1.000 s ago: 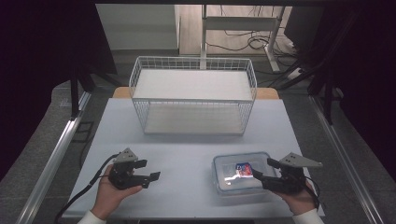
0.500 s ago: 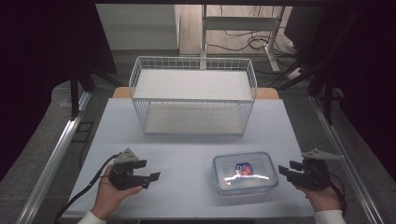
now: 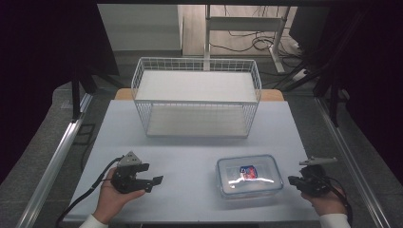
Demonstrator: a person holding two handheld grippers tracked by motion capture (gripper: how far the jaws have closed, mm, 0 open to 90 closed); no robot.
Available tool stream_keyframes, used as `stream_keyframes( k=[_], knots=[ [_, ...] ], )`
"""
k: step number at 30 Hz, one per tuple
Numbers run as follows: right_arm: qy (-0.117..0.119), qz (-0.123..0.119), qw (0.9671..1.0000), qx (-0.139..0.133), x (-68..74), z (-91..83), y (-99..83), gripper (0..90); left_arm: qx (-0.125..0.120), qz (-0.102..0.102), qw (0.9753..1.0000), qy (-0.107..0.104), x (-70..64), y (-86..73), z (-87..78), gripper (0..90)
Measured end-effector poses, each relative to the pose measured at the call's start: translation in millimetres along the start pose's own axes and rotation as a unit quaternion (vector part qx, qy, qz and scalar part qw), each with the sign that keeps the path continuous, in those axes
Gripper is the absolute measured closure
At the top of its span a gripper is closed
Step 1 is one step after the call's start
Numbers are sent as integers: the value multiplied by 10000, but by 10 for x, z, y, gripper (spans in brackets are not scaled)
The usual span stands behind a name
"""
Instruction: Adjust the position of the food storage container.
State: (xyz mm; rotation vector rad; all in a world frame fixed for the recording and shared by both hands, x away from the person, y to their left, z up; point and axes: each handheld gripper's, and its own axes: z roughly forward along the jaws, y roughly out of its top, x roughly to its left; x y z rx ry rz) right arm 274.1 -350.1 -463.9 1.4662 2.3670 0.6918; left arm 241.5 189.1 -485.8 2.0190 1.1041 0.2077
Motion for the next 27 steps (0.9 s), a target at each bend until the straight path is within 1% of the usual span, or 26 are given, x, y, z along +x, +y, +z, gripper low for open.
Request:
stream_keyframes(
  k=[1, 2, 3, 6, 7, 8, 9, 12, 15, 17, 18, 21, 23, 24, 27],
  knots=[
    [22, -18, 10000, 56, 16, 25, -2, 890, 3, 0, 10000, -5, -1, 0, 1, 257],
    [22, -18, 10000, 56, 16, 25, -2, 890, 3, 0, 10000, -5, -1, 0, 1, 257],
    [84, -78, 9998, 147, 53, 67, -1, 890, 9, 0, 10000, -9, -2, -1, 2, 257],
    [154, -111, 9997, 174, 81, 83, 5, 891, 17, 5, 10000, -7, -2, -2, 4, 257],
    [205, -117, 9996, 180, 99, 88, 9, 891, 28, 7, 10000, -14, -2, -2, 5, 257],
    [284, -182, 9993, 181, 141, 99, 20, 890, 32, 9, 10000, -13, -3, -3, 7, 257],
    [305, -193, 9992, 182, 157, 102, 24, 891, 31, 7, 10000, -12, -4, -3, 7, 257],
    [245, -253, 9992, 189, 190, 114, 35, 891, 23, 9, 10000, -11, -5, -3, 3, 257],
    [255, -224, 9993, 182, 188, 116, 28, 892, 19, 1, 10000, -11, -3, -2, 2, 257],
    [241, -266, 9992, 192, 197, 119, 27, 892, 23, -7, 10000, -14, -2, -2, 6, 257],
    [260, -244, 9992, 198, 209, 120, 28, 892, 33, 1, 10000, -8, 0, -1, 7, 257],
    [361, -299, 9987, 200, 253, 132, 32, 892, 27, -14, 10000, -6, 4, 1, 11, 257],
    [374, -334, 9985, 206, 275, 136, 38, 892, 25, -20, 10000, -8, 7, 2, 10, 256],
    [416, -411, 9981, 219, 330, 145, 56, 892, 22, -18, 10000, 0, 12, 4, 8, 256],
    [498, -472, 9974, 203, 404, 157, 87, 892, 37, 3, 10000, 12, 22, 7, -1, 256]
  ],
)
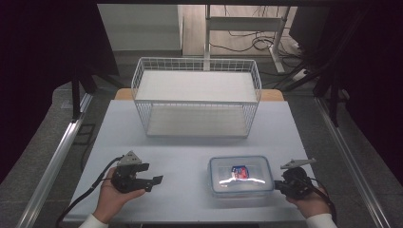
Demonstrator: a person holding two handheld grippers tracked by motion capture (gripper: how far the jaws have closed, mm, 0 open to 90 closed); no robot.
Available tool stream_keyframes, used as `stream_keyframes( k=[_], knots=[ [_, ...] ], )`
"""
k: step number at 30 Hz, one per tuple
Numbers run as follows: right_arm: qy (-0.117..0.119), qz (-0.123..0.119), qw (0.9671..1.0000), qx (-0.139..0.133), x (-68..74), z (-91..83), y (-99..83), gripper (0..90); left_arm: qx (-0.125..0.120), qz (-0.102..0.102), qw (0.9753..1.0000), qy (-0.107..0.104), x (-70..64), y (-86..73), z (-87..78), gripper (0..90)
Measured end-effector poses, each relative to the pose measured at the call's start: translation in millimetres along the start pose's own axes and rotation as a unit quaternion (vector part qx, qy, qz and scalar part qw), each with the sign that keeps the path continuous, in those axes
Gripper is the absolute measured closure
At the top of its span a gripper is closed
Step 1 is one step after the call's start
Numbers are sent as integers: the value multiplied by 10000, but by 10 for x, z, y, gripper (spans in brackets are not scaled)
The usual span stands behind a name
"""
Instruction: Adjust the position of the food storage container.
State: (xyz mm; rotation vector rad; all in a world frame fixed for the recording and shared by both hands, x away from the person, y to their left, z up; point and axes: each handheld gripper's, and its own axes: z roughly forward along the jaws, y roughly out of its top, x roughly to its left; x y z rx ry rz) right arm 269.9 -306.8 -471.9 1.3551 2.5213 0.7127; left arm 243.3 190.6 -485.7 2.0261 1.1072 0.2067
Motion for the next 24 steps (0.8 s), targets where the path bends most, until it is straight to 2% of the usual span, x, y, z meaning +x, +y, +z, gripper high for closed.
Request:
stream_keyframes(
  k=[8, 14, 19, 24],
  knots=[
    [107, -153, 9998, -68, 149, 95, 130, 892, -57, -50, 10000, 44, 31, 4, -26, 256],
    [123, -254, 9995, -122, 222, 166, 234, 892, -109, -233, 9997, -7, 97, -14, -44, 256],
    [132, -264, 9994, -162, 243, 220, 304, 892, -113, -240, 9996, 13, 106, -19, -53, 257],
    [168, -394, 9989, -182, 326, 292, 388, 892, -100, -236, 9997, 5, 103, -21, -43, 256]
  ],
)
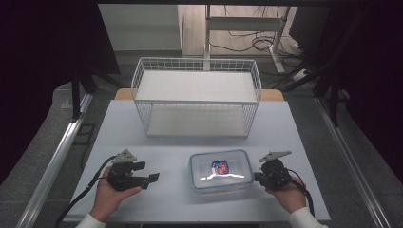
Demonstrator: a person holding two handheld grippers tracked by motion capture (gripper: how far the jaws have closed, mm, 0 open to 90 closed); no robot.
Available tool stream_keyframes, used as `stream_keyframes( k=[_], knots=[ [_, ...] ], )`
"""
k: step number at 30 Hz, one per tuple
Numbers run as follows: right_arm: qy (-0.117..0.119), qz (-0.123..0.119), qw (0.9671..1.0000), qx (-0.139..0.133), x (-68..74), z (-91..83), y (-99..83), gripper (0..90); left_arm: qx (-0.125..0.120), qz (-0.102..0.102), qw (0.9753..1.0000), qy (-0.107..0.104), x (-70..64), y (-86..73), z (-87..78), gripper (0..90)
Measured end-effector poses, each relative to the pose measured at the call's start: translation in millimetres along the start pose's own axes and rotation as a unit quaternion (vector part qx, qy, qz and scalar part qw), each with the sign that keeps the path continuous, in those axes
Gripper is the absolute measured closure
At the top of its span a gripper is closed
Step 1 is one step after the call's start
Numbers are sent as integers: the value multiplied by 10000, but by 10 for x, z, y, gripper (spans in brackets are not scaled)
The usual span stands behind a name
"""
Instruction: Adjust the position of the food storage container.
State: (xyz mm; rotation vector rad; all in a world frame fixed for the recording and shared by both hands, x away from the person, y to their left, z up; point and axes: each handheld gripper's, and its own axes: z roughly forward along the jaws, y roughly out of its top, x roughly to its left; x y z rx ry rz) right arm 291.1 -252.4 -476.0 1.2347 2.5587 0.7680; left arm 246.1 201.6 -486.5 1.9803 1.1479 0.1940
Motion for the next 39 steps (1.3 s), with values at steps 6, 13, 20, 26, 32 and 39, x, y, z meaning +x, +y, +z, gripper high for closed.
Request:
stream_keyframes(
  k=[6, 13, 20, 26, 32, 39],
  knots=[
    [64, -131, 9999, 9, 95, 66, 70, 892, 15, 14, 10000, -4, 3, 1, 1, 256],
    [129, -315, 9994, 10, 217, 144, 160, 891, 8, 7, 10000, 3, 5, 1, -4, 256],
    [231, -438, 9988, 30, 323, 217, 251, 892, 4, 6, 10000, 4, 15, 0, -15, 256],
    [263, -520, 9983, 10, 385, 251, 285, 891, -6, 5, 10000, 9, 24, -3, -19, 256],
    [266, -511, 9983, -71, 363, 209, 270, 891, -21, -13, 10000, 10, 21, -2, -22, 256],
    [113, -195, 9984, -524, 194, -27, 187, 891, -20, -14, 10000, 28, 24, -8, -18, 256]
  ],
)
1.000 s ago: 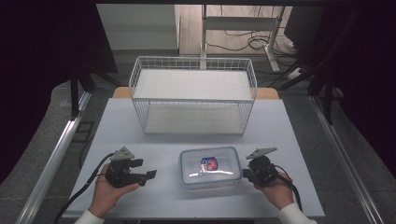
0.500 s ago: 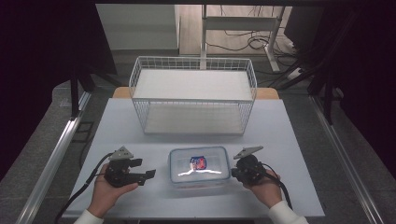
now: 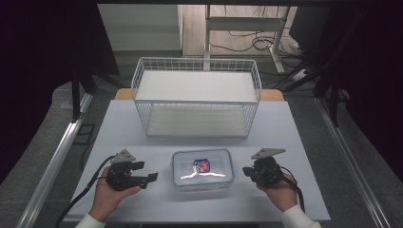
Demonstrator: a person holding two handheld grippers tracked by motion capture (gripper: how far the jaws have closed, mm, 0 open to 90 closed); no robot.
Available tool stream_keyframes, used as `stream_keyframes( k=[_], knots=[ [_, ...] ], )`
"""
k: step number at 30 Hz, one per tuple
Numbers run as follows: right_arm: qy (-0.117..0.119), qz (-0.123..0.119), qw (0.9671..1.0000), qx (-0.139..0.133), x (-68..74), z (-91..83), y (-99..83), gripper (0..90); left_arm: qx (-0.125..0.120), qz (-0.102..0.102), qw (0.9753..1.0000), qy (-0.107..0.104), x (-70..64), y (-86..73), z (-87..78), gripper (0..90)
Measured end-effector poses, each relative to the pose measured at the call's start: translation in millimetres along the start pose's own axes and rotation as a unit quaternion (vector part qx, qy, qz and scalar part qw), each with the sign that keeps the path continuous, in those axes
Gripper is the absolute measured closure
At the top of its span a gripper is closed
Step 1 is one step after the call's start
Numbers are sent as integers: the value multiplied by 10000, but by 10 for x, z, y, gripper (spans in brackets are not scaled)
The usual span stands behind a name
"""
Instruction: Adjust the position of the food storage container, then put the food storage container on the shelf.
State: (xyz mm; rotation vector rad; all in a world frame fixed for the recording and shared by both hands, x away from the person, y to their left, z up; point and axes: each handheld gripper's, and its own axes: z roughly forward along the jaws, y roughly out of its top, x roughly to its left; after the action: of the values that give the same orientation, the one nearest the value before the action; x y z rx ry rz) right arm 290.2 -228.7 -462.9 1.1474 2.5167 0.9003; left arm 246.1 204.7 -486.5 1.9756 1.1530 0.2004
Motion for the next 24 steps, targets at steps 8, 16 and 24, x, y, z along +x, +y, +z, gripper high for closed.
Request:
stream_keyframes(
  k=[8, 16, 24],
  knots=[
    [107, 386, 9973, -624, -165, -147, -127, 870, 17, 19, 10000, 47, 2, -16, 8, 256],
    [223, 473, 9942, -941, -194, -177, -146, 559, -16, 94, 9999, 121, -24, -39, -17, 255],
    [363, 768, 9875, -1325, -245, -245, -148, 347, -120, 4, 9999, 75, -117, -88, -90, 236]
  ],
)
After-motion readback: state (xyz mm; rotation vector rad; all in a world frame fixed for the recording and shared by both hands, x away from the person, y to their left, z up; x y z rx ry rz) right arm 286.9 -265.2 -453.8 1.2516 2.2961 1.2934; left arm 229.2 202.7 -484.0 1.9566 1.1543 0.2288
